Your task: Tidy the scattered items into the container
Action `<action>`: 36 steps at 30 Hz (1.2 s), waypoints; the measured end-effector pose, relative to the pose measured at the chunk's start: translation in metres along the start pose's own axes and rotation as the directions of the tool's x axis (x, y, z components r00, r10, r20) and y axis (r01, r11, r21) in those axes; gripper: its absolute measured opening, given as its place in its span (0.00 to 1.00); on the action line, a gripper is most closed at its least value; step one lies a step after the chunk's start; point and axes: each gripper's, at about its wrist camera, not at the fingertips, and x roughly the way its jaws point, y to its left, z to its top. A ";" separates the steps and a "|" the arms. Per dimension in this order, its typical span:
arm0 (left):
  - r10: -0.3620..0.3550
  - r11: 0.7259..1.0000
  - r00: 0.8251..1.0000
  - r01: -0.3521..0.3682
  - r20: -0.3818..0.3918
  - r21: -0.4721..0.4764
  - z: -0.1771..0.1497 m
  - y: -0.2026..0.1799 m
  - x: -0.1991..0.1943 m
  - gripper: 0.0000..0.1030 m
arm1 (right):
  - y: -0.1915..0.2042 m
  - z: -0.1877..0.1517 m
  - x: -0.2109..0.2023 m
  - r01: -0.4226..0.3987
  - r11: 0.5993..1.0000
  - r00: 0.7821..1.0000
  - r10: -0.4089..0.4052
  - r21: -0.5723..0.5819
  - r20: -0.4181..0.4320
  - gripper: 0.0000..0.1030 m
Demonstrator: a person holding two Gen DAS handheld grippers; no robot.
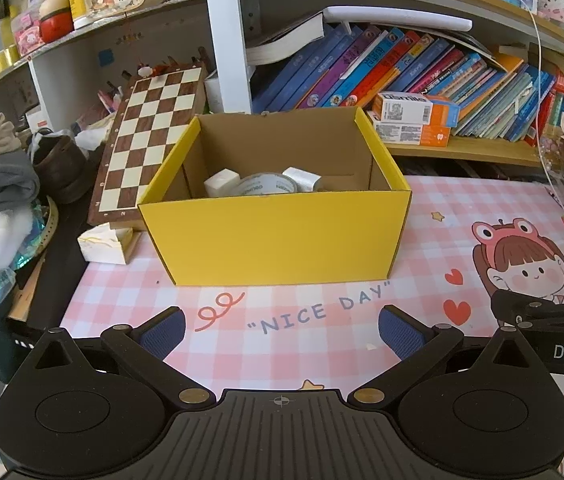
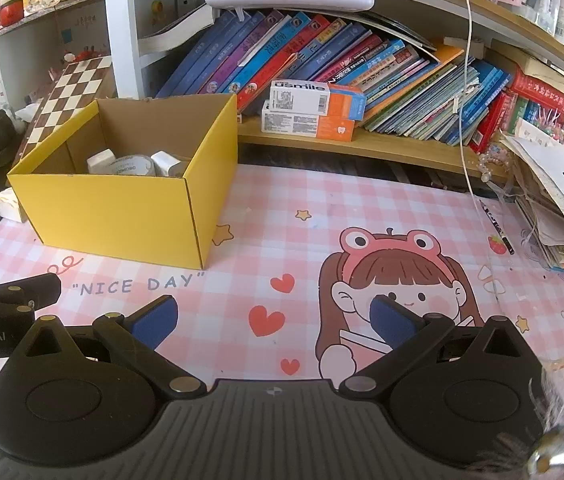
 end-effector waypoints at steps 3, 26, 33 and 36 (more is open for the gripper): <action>-0.004 1.000 1.000 0.004 0.002 0.000 0.000 0.000 0.000 1.00 | 0.000 0.000 0.000 0.002 1.000 1.000 -0.002 0.002 0.000 1.00; -0.044 0.999 0.999 0.044 -0.001 -0.007 0.000 -0.001 0.000 1.00 | -0.002 0.000 -0.002 0.004 1.000 1.000 -0.004 0.006 -0.002 1.00; -0.046 0.999 0.999 0.046 -0.003 -0.010 0.000 -0.001 0.000 1.00 | -0.002 0.000 -0.002 0.002 1.000 1.000 -0.002 0.005 -0.004 1.00; -0.046 0.999 0.999 0.046 -0.005 -0.011 0.000 -0.002 0.000 1.00 | -0.002 0.000 -0.002 0.003 1.000 1.000 -0.003 0.006 -0.005 1.00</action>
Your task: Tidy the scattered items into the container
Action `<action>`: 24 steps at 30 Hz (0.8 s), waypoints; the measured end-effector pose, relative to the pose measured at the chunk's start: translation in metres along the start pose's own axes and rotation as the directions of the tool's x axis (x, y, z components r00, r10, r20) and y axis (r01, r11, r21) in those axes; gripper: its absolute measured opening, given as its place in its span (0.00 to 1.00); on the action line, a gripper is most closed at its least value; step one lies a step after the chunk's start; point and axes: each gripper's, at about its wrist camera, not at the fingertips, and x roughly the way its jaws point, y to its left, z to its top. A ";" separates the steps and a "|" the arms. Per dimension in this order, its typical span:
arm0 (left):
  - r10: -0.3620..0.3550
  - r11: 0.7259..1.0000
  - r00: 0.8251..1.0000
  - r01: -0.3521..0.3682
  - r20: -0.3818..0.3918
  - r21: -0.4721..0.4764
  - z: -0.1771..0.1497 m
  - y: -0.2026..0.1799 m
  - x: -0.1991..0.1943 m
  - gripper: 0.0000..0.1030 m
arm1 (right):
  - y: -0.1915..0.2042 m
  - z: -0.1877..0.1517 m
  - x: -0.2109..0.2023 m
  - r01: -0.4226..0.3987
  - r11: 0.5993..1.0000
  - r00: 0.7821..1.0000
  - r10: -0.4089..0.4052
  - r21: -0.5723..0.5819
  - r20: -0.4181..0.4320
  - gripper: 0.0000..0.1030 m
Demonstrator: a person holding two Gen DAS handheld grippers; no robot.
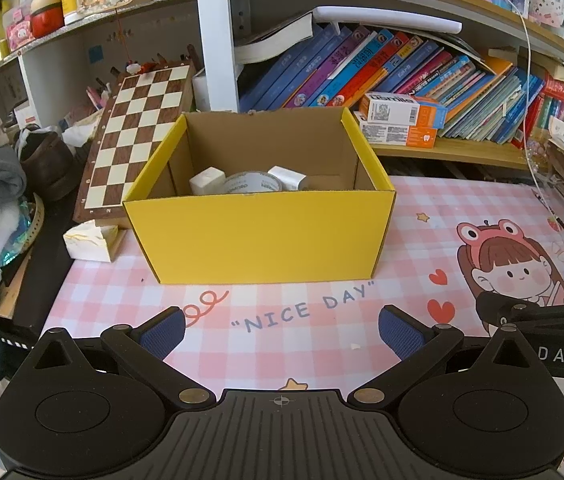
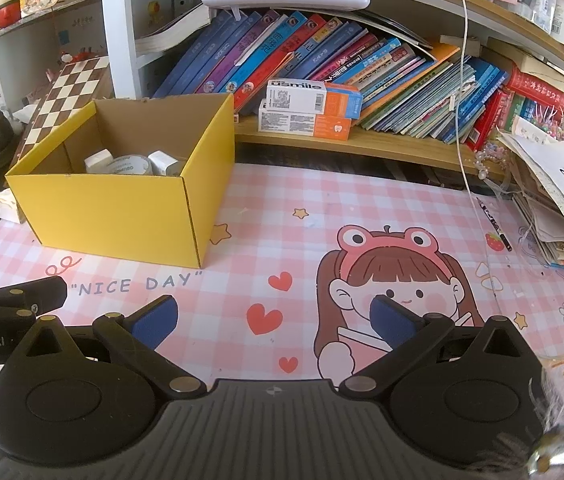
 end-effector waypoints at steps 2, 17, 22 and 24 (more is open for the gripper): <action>0.001 1.000 1.000 -0.001 0.000 0.000 0.000 0.000 0.000 1.00 | 0.000 0.000 0.000 0.000 1.000 1.000 0.000 0.001 0.000 1.00; 0.001 1.000 1.000 -0.001 0.001 0.008 0.000 -0.003 -0.001 1.00 | -0.001 -0.001 0.002 -0.001 1.000 1.000 0.001 -0.001 -0.005 1.00; -0.013 1.000 1.000 0.013 0.011 0.010 -0.001 -0.003 -0.002 1.00 | -0.001 -0.001 0.002 -0.001 1.000 1.000 0.001 0.000 -0.008 1.00; -0.017 1.000 1.000 0.017 0.012 0.009 -0.001 -0.003 -0.002 1.00 | 0.000 -0.002 0.003 0.000 1.000 1.000 0.000 0.000 -0.010 1.00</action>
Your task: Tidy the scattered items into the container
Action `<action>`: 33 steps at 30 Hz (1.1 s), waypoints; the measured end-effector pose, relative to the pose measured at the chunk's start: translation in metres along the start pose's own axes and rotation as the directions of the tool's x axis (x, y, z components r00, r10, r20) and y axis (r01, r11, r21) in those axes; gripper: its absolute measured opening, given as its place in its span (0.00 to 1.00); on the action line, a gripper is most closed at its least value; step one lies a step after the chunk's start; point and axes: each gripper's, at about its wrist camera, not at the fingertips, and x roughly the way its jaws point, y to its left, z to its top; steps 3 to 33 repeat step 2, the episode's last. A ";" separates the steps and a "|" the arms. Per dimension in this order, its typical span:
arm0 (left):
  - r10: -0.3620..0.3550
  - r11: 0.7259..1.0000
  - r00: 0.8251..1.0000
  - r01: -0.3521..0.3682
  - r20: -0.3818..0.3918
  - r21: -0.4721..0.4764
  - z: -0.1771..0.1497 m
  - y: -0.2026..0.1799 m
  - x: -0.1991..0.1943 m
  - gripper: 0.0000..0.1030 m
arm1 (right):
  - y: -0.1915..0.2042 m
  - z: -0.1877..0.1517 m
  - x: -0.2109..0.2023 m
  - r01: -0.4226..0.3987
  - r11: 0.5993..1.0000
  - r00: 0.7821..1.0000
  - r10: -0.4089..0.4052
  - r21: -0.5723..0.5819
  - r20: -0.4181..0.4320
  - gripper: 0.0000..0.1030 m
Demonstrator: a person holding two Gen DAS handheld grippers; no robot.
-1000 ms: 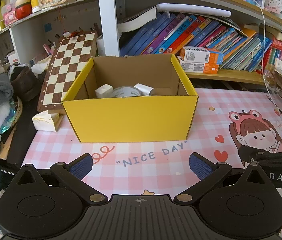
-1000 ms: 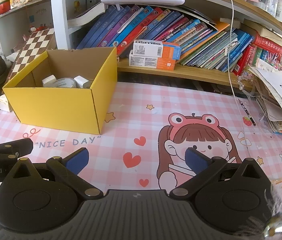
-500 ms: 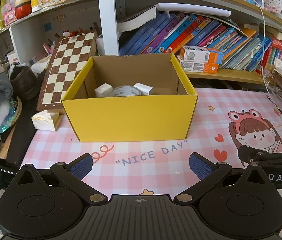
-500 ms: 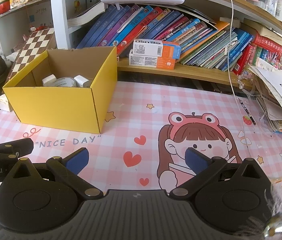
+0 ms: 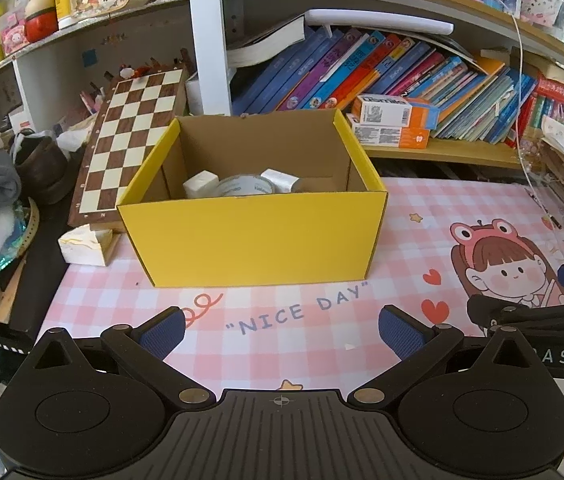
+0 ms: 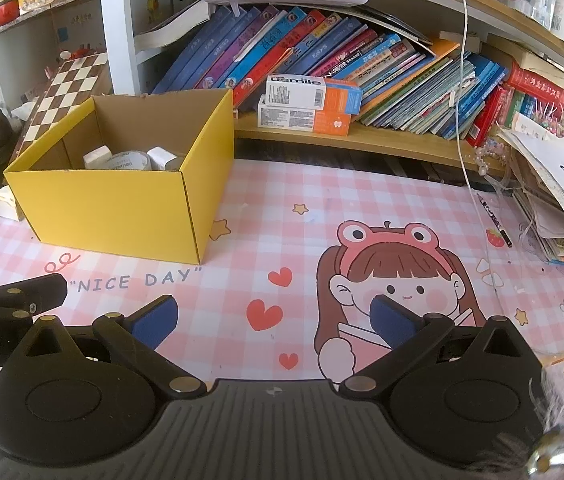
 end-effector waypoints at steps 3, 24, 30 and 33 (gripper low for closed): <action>-0.003 1.000 1.000 0.003 0.000 0.001 0.000 0.000 0.001 1.00 | 0.000 -0.001 0.001 0.001 1.000 1.000 -0.001 0.000 -0.003 1.00; -0.003 1.000 1.000 0.003 0.000 0.001 0.000 0.000 0.001 1.00 | 0.000 -0.001 0.001 0.001 1.000 1.000 -0.001 0.000 -0.003 1.00; -0.003 1.000 1.000 0.003 0.000 0.001 0.000 0.000 0.001 1.00 | 0.000 -0.001 0.001 0.001 1.000 1.000 -0.001 0.000 -0.003 1.00; -0.003 1.000 1.000 0.003 0.000 0.001 0.000 0.000 0.001 1.00 | 0.000 -0.001 0.001 0.001 1.000 1.000 -0.001 0.000 -0.003 1.00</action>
